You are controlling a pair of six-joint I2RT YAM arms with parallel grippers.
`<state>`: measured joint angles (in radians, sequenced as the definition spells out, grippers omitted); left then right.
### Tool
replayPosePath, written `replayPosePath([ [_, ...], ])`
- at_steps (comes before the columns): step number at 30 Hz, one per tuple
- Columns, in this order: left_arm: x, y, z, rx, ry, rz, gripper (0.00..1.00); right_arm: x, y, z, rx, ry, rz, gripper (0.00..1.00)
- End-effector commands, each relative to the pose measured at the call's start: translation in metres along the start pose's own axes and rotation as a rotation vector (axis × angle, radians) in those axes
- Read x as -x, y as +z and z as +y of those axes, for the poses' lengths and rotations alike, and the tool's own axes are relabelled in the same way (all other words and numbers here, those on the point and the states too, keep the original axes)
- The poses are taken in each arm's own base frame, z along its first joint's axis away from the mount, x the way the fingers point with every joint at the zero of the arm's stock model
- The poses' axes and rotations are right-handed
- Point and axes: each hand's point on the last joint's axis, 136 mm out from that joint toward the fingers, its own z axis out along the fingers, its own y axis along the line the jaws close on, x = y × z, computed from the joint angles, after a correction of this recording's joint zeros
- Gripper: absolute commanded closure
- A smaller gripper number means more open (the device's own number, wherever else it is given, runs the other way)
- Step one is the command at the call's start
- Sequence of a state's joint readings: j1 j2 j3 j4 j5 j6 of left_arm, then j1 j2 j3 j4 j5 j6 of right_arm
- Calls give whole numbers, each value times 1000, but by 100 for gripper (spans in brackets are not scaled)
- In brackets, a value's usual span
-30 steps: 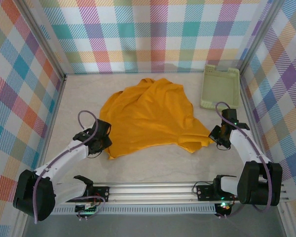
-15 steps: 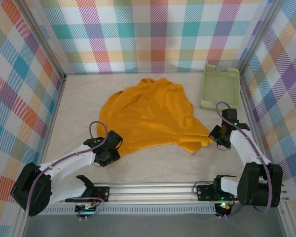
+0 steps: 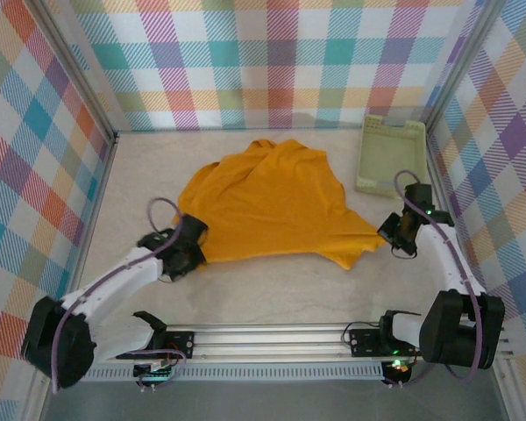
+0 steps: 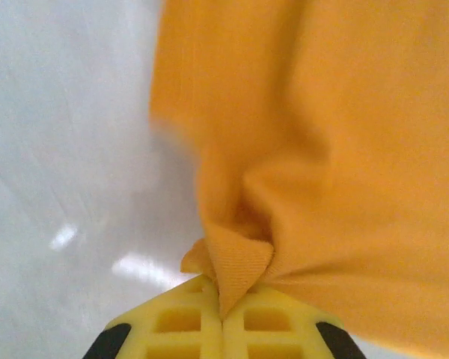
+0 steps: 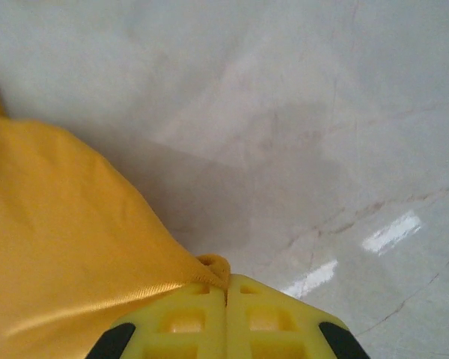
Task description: Fold the inside-out t-shirt
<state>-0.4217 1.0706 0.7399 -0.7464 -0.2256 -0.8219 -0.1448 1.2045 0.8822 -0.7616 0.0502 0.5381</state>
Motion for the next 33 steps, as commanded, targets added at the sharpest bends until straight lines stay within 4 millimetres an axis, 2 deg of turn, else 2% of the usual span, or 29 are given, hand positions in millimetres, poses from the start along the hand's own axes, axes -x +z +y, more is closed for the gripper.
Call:
replayPosePath([
  [1,83,-58,16,-71,-30,-273,100,30,-36,6,53,36,-84,100],
  [3,108,-71,14,-165,-91,-340,100,39,-48,12,80,44,-106,100],
  [5,121,-67,-5,-255,-90,-313,100,41,-54,22,131,42,-102,100],
  [9,123,-23,-44,-330,-39,-138,100,40,-50,41,208,29,-70,100],
  [13,133,8,-52,-283,-10,-101,100,39,-45,53,236,5,-42,100],
  [16,142,31,-53,-225,28,-77,97,39,-41,55,234,0,-32,100],
  [20,159,67,-69,-189,66,-3,96,41,-34,63,239,-10,-15,100],
  [23,179,93,-80,-151,72,9,89,46,-31,70,239,-17,-16,100],
  [25,196,100,-89,-141,81,2,85,51,-28,72,230,-18,-20,100],
  [28,210,114,-94,-102,93,13,69,56,-22,75,220,-19,-15,100],
  [30,211,112,-91,-74,90,23,57,57,-19,77,220,-19,-12,100],
  [33,203,99,-89,-73,90,13,49,57,-16,79,216,-28,-8,100],
])
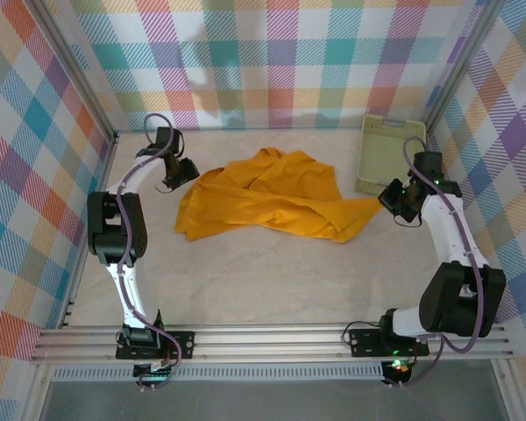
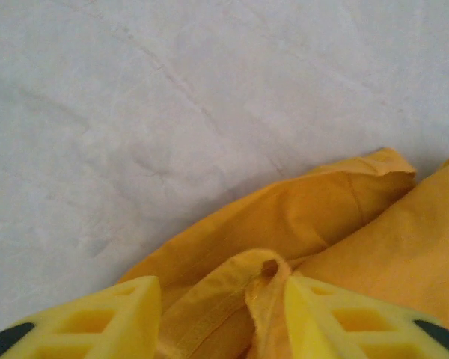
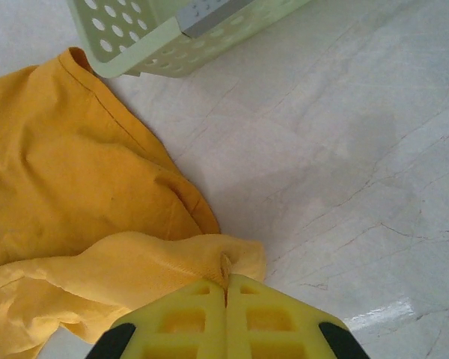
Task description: Fold the inside-out t-shirt
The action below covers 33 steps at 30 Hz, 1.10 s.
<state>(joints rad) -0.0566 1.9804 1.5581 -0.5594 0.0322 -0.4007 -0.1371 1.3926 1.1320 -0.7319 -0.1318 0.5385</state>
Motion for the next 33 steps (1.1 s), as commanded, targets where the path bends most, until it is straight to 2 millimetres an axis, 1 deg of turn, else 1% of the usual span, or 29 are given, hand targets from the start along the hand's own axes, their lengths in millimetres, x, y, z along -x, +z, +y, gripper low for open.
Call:
replayPosePath([
  [1,-9,-26,3,21,20,-6,46,9,-2,8,8,-13,-30,100],
  [3,-24,-24,-6,-6,59,16,44,9,0,8,5,-17,-28,100],
  [6,-41,-10,-10,-3,87,68,47,8,4,7,-2,-19,-21,100],
  [8,-46,-2,-7,7,80,84,51,7,5,6,-4,-20,-20,100],
  [12,-54,7,-9,-7,72,112,59,7,5,4,-15,-22,-22,100],
  [14,-55,10,-9,-9,71,121,65,7,4,3,-18,-22,-25,100],
  [16,-53,9,-10,-7,70,124,76,7,4,3,-21,-19,-27,100],
  [18,-47,1,-12,-7,69,111,92,8,1,3,-23,-19,-29,100],
  [19,-44,-6,-13,-8,68,102,98,10,-2,4,-28,-19,-34,100],
  [20,-38,-17,-14,-14,59,86,100,13,-9,6,-28,-21,-46,100],
  [22,-24,-50,-18,-52,34,28,100,20,-27,14,-16,-28,-82,100],
  [25,1,-129,-23,-180,-26,-124,100,34,-74,33,25,-50,-167,100],
  [26,9,-162,-23,-235,-51,-185,100,41,-96,42,44,-61,-217,100],
  [27,14,-190,-20,-274,-72,-240,100,46,-117,48,56,-71,-260,100],
  [28,17,-219,-17,-306,-83,-294,100,49,-136,53,69,-80,-298,100],
  [30,21,-281,-7,-364,-100,-418,100,52,-183,64,107,-107,-391,100],
  [31,20,-306,-3,-387,-105,-469,100,53,-202,69,126,-117,-427,100],
  [33,17,-354,9,-415,-122,-577,100,51,-246,79,173,-142,-515,100],
])
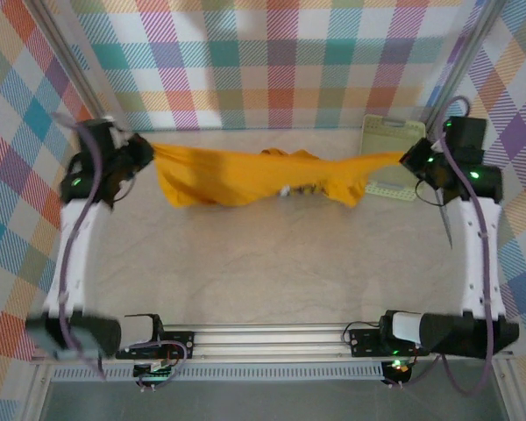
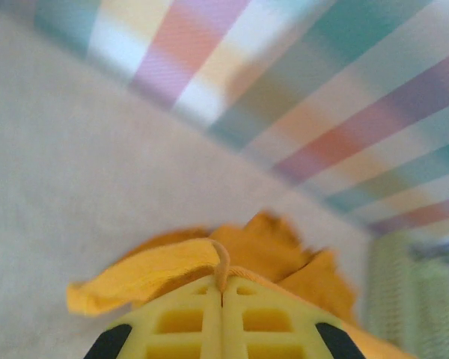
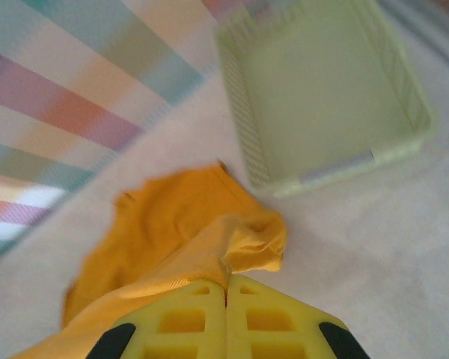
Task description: Fold the inside-out t-shirt
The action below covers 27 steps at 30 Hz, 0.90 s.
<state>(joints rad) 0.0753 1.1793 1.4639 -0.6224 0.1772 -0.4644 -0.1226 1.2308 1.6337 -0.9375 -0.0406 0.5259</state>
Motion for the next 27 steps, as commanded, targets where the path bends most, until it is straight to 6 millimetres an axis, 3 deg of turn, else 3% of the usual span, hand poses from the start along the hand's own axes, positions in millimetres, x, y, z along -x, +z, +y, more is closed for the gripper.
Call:
replayPosePath([
  [1,17,-56,-7,-39,-36,-97,100,20,-71,13,20,-48,-133,100],
  [3,29,-92,-13,-45,-26,-185,100,33,-110,27,70,-67,-229,100],
  [5,35,-112,-17,-48,-15,-236,100,43,-141,41,128,-89,-308,100],
  [8,41,-117,-18,-32,-15,-253,100,53,-165,56,187,-104,-357,100],
  [10,43,-104,-18,-31,-17,-226,100,59,-163,66,226,-112,-354,100],
  [14,43,-42,-7,14,-53,-85,100,75,-135,82,277,-118,-338,100],
  [19,46,44,9,76,-106,70,100,97,-70,103,350,-116,-275,100],
  [22,58,85,10,83,-122,111,100,114,-30,119,403,-103,-229,100],
  [25,79,115,-2,37,-139,119,100,133,2,137,454,-99,-204,100],
  [27,107,123,-21,-23,-133,70,100,146,7,152,509,-105,-211,100],
])
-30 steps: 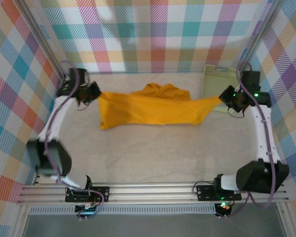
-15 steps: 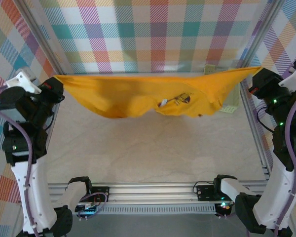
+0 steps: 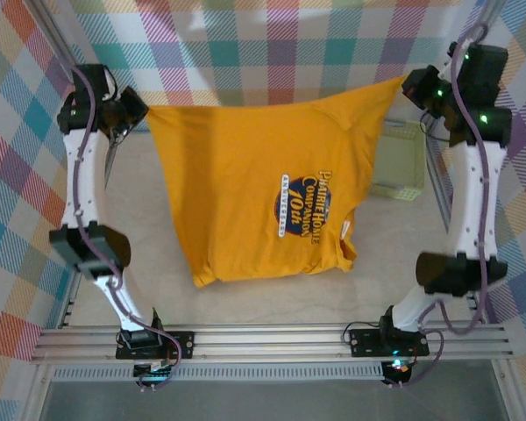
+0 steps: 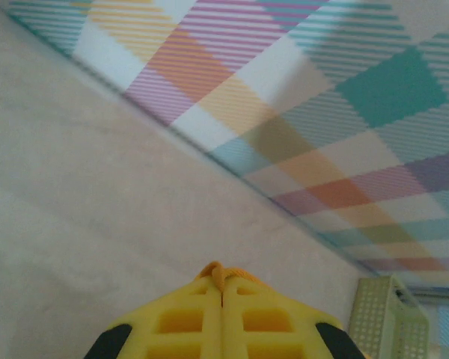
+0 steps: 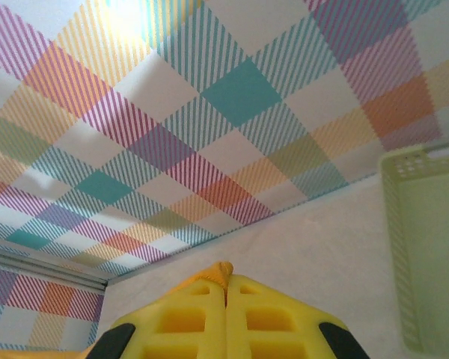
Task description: Fold the inside-out t-shirt
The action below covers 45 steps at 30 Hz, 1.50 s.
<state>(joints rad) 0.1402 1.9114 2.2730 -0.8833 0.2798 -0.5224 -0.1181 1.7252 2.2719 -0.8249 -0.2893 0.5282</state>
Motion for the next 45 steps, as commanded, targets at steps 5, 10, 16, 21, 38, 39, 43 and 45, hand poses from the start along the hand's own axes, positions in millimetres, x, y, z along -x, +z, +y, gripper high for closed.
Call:
replayPosePath([
  [5,93,-71,-77,-334,-28,-242,100,68,-30,85,302,-68,-187,100],
  [10,108,-133,-96,-404,54,-354,100,76,-68,112,367,-131,-259,100],
  [16,73,-168,-86,-348,159,-355,100,40,-80,103,344,-167,-184,100],
  [21,-1,-149,-50,-354,154,-212,100,-50,-52,45,254,-80,28,100],
  [38,-305,-96,177,59,-119,191,99,-382,-101,-167,-338,385,602,100],
  [39,-307,-99,182,77,-145,182,99,-386,-109,-172,-368,398,590,100],
  [43,-305,-120,221,276,-239,62,98,-385,-134,-184,-462,406,504,100],
  [45,-305,-125,228,293,-263,14,96,-385,-144,-186,-491,417,477,100],
])
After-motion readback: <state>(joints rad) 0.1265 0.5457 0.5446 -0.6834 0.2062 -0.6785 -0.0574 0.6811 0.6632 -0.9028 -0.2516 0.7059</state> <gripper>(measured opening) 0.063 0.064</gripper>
